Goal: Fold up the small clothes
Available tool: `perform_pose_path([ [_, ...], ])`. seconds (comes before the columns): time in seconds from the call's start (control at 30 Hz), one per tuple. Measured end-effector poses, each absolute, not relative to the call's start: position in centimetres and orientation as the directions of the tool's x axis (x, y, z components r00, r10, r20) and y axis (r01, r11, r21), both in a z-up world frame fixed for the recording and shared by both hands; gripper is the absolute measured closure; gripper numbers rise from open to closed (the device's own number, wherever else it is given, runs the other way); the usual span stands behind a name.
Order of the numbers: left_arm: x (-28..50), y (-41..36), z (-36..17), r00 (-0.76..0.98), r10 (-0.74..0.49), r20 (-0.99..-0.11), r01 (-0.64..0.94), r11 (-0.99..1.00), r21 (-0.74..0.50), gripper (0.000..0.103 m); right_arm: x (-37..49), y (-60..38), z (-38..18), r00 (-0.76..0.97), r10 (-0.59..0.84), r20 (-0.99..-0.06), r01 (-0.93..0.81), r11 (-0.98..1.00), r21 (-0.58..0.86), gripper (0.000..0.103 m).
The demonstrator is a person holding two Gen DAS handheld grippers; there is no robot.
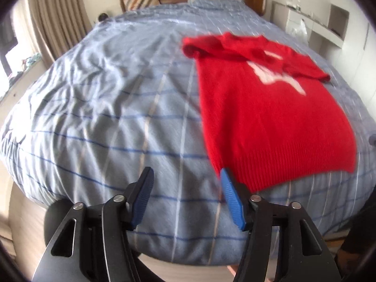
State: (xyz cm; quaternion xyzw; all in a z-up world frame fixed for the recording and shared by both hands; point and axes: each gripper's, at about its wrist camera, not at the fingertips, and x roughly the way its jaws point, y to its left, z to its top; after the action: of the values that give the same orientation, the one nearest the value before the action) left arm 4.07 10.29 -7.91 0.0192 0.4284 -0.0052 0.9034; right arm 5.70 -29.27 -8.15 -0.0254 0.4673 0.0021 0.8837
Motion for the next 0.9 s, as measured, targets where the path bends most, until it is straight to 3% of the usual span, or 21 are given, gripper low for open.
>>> perform_pose_path([
  [0.03, 5.0, 11.0, -7.2, 0.662, 0.024, -0.749, -0.011, 1.0, 0.022, 0.03, 7.4, -28.8, -6.6, 0.601, -0.026, -0.799, -0.064, 0.995, -0.081, 0.064],
  [0.1, 6.8, 12.3, -6.7, 0.713, 0.055, -0.699, -0.082, 0.997, -0.005, 0.029, 10.8, -27.0, -4.8, 0.66, 0.003, -0.751, -0.168, 0.975, -0.144, 0.047],
  [0.13, 7.6, 12.8, -6.9, 0.733, 0.073, -0.677, -0.116, 0.993, -0.019, 0.029, 12.7, -25.7, -4.5, 0.676, 0.034, -0.737, -0.236, 0.956, -0.172, 0.044],
  [0.23, 8.7, 14.0, -8.7, 0.755, 0.132, -0.642, -0.202, 0.979, -0.036, 0.029, 18.4, -21.4, -6.3, 0.633, 0.157, -0.758, -0.439, 0.879, -0.185, 0.044],
  [0.3, 8.5, 14.7, -10.5, 0.743, 0.161, -0.649, -0.233, 0.972, -0.024, 0.029, 21.3, -18.7, -8.4, 0.605, 0.153, -0.782, -0.513, 0.826, -0.235, 0.044],
  [0.4, 8.8, 15.2, -11.9, 0.687, 0.194, -0.701, -0.231, 0.972, 0.042, 0.029, 25.3, -16.4, -11.8, 0.579, 0.101, -0.809, -0.543, 0.788, -0.291, 0.044],
  [0.47, 8.9, 15.6, -11.7, 0.697, 0.195, -0.69, -0.238, 0.971, 0.034, 0.029, 27.3, -16.7, -13.2, 0.562, 0.125, -0.817, -0.527, 0.816, -0.238, 0.044],
  [0.5, 9.0, 15.6, -11.8, 0.697, 0.197, -0.69, -0.239, 0.97, 0.036, 0.029, 28.0, -17.3, -13.5, 0.556, 0.137, -0.819, -0.507, 0.837, -0.204, 0.054],
  [0.53, 9.1, 15.5, -11.9, 0.691, 0.202, -0.695, -0.239, 0.97, 0.044, 0.029, 28.5, -18.2, -13.4, 0.564, 0.126, -0.816, -0.467, 0.864, -0.189, 0.085],
  [0.57, 9.2, 15.4, -12.1, 0.683, 0.202, -0.702, -0.237, 0.97, 0.049, 0.029, 28.7, -19.7, -12.8, 0.579, 0.119, -0.807, -0.412, 0.896, -0.164, 0.097],
  [0.73, 9.4, 15.2, -12.4, 0.68, 0.184, -0.71, -0.225, 0.974, 0.037, 0.029, 26.6, -32.0, -7.9, 0.699, 0.064, -0.712, -0.086, 0.996, 0.005, 0.096],
  [0.9, 9.5, 15.4, -12.6, 0.672, 0.172, -0.72, -0.235, 0.972, 0.013, 0.029, 19.7, -49.0, -6.6, 0.717, -0.082, -0.692, 0.319, 0.922, 0.221, 0.096],
])
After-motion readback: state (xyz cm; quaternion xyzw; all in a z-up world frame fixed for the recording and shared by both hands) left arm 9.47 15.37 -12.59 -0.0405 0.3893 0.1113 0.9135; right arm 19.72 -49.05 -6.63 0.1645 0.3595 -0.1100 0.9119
